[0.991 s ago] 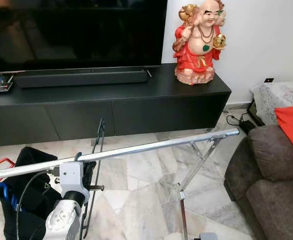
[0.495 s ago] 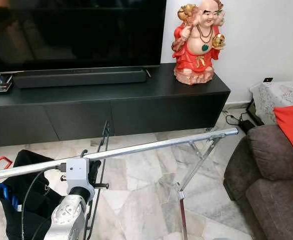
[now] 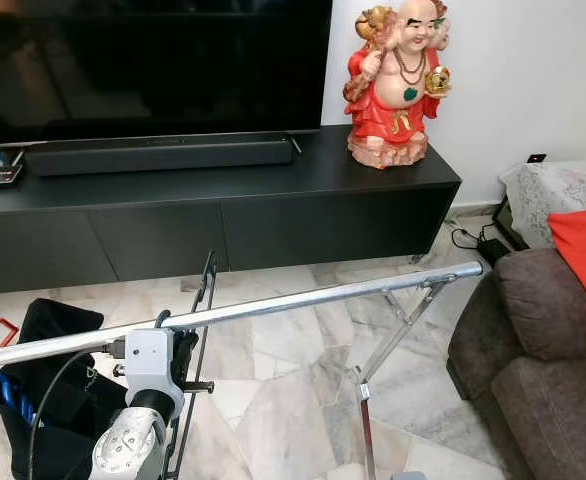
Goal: Hang hanger
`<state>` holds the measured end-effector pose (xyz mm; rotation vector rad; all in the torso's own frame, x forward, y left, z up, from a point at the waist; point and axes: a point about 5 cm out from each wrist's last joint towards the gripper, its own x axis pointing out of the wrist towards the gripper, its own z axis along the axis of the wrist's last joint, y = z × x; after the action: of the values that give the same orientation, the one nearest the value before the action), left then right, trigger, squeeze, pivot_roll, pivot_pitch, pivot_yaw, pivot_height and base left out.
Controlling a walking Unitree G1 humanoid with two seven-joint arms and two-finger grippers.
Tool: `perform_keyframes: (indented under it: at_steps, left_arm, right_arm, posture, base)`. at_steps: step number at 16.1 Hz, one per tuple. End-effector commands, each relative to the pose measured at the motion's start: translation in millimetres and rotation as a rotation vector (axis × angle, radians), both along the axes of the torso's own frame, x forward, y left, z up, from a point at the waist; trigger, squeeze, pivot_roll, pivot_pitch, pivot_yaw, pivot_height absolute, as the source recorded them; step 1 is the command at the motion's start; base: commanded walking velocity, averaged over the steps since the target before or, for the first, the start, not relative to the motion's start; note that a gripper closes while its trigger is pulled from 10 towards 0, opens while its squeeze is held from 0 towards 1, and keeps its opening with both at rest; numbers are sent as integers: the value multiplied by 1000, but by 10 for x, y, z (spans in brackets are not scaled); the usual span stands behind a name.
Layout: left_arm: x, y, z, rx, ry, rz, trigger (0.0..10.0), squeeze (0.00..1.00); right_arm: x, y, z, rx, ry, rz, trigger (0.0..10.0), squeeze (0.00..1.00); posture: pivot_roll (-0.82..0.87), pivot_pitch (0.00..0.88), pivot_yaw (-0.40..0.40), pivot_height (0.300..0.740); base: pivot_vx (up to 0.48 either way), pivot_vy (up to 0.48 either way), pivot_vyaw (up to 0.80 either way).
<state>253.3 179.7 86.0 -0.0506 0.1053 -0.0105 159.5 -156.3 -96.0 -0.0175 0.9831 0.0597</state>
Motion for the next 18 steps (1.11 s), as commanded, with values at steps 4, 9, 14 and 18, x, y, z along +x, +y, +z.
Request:
perform_keyframes:
  at_steps: [4, 9, 14, 18]
  left_arm:
    - [-96, 44, 38, -11, -16, 39, 10000, 424]
    - [-207, 26, 74, -17, -24, 18, 10000, 729]
    - [-401, 46, 65, -6, -7, 16, 10000, 702]
    - [-548, 75, 129, -16, -41, 50, 10000, 698]
  right_arm:
    - [-82, -359, -1, -35, 26, -30, 10000, 0]
    - [-131, -208, -36, -26, 36, -14, 10000, 0]
    - [-107, -55, -41, -11, 34, 0, 10000, 0]
    - [-99, -239, -23, -29, 33, -16, 10000, 0]
  posture:
    - [63, 78, -35, 740]
    - [70, 82, -37, 740]
    - [75, 86, -36, 740]
    - [91, 89, -41, 740]
  base:
    - [0, 0, 0]
    - [0, 0, 0]
    - [0, 0, 0]
    - [0, 0, 0]
